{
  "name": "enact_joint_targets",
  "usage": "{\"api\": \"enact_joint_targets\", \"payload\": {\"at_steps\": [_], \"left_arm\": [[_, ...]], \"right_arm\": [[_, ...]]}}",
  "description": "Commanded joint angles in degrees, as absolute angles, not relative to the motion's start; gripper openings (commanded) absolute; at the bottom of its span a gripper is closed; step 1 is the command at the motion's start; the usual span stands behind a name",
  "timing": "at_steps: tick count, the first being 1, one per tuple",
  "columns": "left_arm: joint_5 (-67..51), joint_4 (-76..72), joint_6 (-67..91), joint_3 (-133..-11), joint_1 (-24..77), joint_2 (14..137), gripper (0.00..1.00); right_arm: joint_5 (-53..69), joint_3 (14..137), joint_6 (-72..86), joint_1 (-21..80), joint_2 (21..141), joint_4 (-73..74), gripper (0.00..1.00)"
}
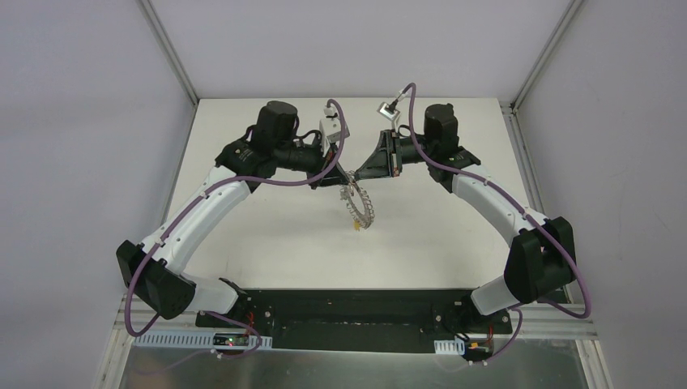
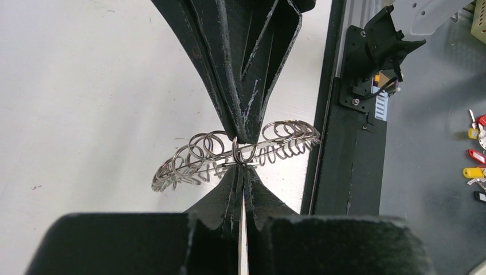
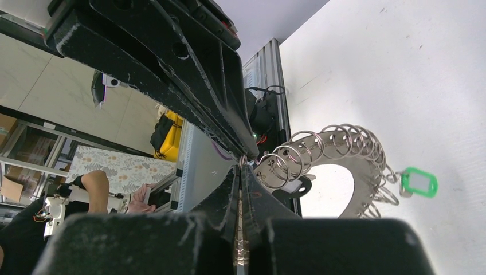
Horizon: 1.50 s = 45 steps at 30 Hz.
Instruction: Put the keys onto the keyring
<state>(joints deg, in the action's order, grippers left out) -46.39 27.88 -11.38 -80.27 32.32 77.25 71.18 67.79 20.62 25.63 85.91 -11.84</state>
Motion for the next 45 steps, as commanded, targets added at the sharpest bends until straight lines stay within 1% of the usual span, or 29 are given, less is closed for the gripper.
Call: {"api": "enact_joint_targets", "payload": {"at_steps": [1, 13, 45], "left_arm": [[-47.86, 25.4, -12.25, -79.98, 33.17, 77.33, 0.01], [-46.55, 25.62, -12.88, -79.31, 34.05, 77.21, 0.0], [-39.33, 21.55, -3.25, -81.41, 35.77, 79.71, 0.0]], "right_arm": [[71.81, 68.2, 22.1, 25.17, 84.92, -16.29, 0.0], [69.62, 67.85, 22.66, 24.82, 85.13, -16.25, 0.0], [64.12, 66.97, 21.14, 24.55, 84.91, -13.56, 0.0]]}}
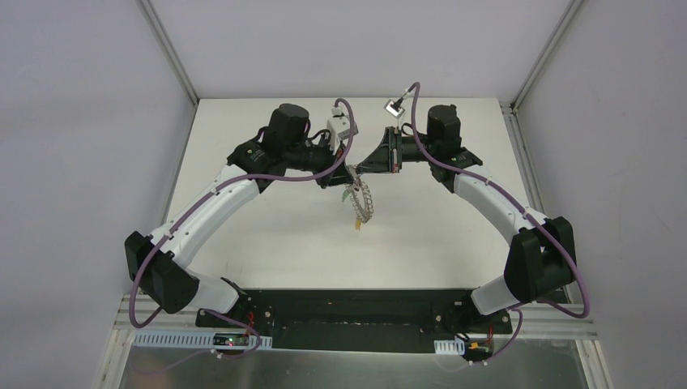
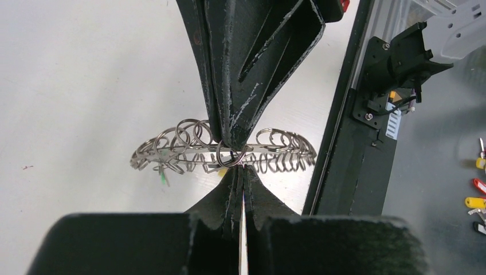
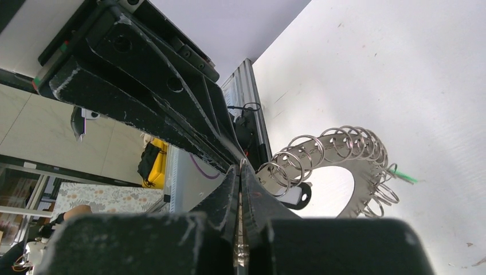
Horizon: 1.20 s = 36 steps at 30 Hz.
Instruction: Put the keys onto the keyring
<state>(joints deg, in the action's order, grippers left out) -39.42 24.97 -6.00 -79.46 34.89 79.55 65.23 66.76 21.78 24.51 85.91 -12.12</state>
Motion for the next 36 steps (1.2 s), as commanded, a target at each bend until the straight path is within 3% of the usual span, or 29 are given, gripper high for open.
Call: {"api": "enact_joint_targets", "payload": {"at_steps": [1, 10, 17, 20, 36], "left_arm": [[-39.29, 21.35, -2.81, -81.39, 35.77, 79.72, 0.0], [-40.82, 20.25, -0.46, -80.95, 35.53, 79.57, 0.01], [-43.92, 19.02, 1.21, -80.34, 32.91, 78.17, 0.24], [-44.39, 18.21, 2.83, -80.33, 31.75, 77.89, 0.29], [-50.48, 12.62, 12.46, -75.04, 30.23, 77.96, 0.27]], "right_arm": [[63.81, 66.95, 20.67, 24.56, 84.87, -13.21, 0.0], [62.71, 66.54, 19.39, 24.08, 84.47, -11.95, 0.0], [66.75, 65.62, 19.85, 23.25, 83.61, -14.54, 0.0], [68.86, 64.55, 21.93, 23.16, 83.48, -18.3, 0.0], [70.14, 64.25, 25.09, 22.74, 83.27, -21.83, 0.0]]}}
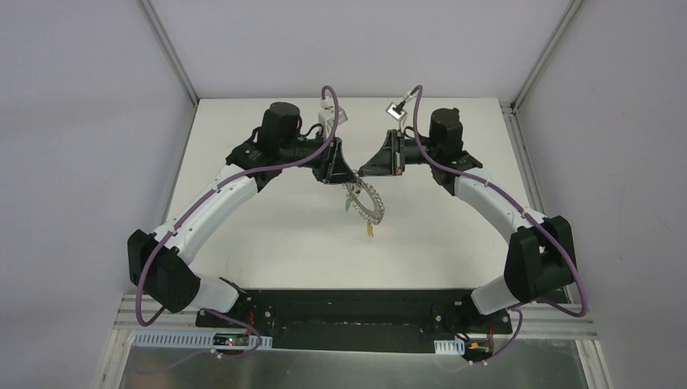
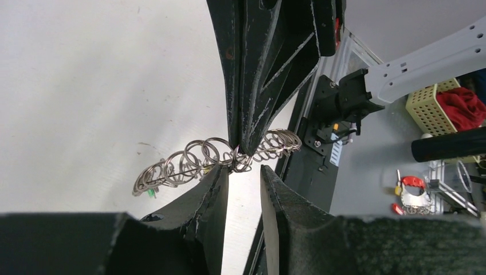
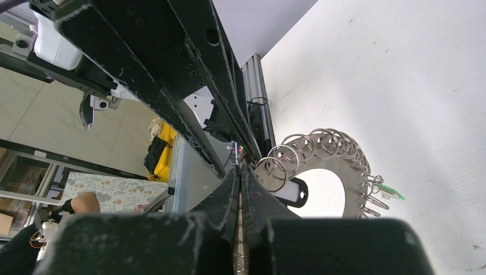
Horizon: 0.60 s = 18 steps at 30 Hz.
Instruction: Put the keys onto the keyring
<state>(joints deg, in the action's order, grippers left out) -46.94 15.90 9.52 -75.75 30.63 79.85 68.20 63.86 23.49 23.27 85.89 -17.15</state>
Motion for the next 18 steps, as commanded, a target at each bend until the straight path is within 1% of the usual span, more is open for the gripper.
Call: {"api": "enact_joint_targets", "payload": {"at_steps": [1, 11, 15, 18], "left_arm": [[-50.46, 12.47, 12.69, -74.94, 30.21, 77.94, 0.27], [-51.18, 8.99, 16.39, -74.54, 30.06, 79.52, 0.26], [-51.6, 8.35, 17.37, -74.99, 30.06, 80.37, 0.24], [-51.76, 7.82, 17.96, -74.88, 30.06, 80.58, 0.21]], "right_arm": [[70.14, 64.25, 25.18, 22.74, 83.24, -21.92, 0.0], [70.09, 63.99, 26.08, 22.57, 83.17, -22.84, 0.0], [70.05, 63.98, 26.18, 22.47, 83.0, -22.85, 0.0], [69.97, 63.9, 26.21, 22.44, 82.95, -22.85, 0.0]]}}
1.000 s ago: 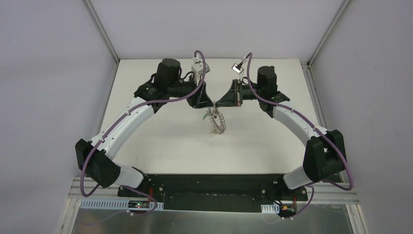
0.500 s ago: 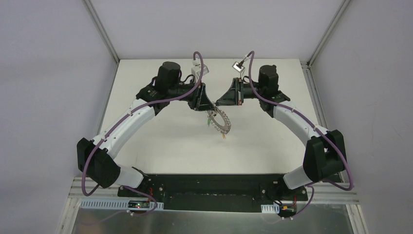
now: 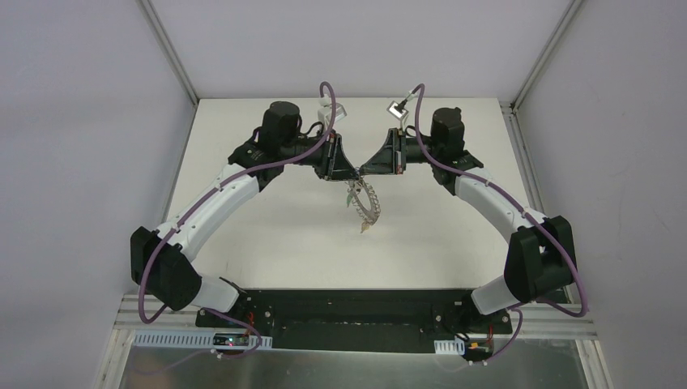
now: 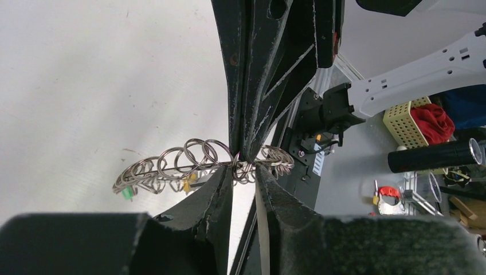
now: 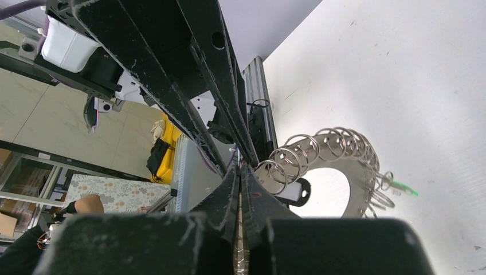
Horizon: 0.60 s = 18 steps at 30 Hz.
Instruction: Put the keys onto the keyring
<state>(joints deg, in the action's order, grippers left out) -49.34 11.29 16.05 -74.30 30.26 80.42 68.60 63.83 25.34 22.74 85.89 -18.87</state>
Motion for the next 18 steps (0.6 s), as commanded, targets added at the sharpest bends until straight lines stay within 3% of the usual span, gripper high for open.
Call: {"api": "enact_joint_targets", "payload": {"at_steps": [1, 8, 18], "left_arm": [[-51.83, 7.76, 18.01, -74.88, 30.06, 80.66, 0.19], [-52.2, 6.42, 18.81, -74.63, 30.0, 80.86, 0.0], [-51.53, 18.15, 10.7, -80.21, 29.65, 80.82, 0.0]], "right_arm": [[69.96, 63.9, 26.22, 22.4, 82.96, -22.85, 0.0], [69.96, 63.72, 26.52, 22.37, 82.91, -23.36, 0.0], [71.94, 63.07, 20.43, 22.01, 81.46, -20.08, 0.02]]}}
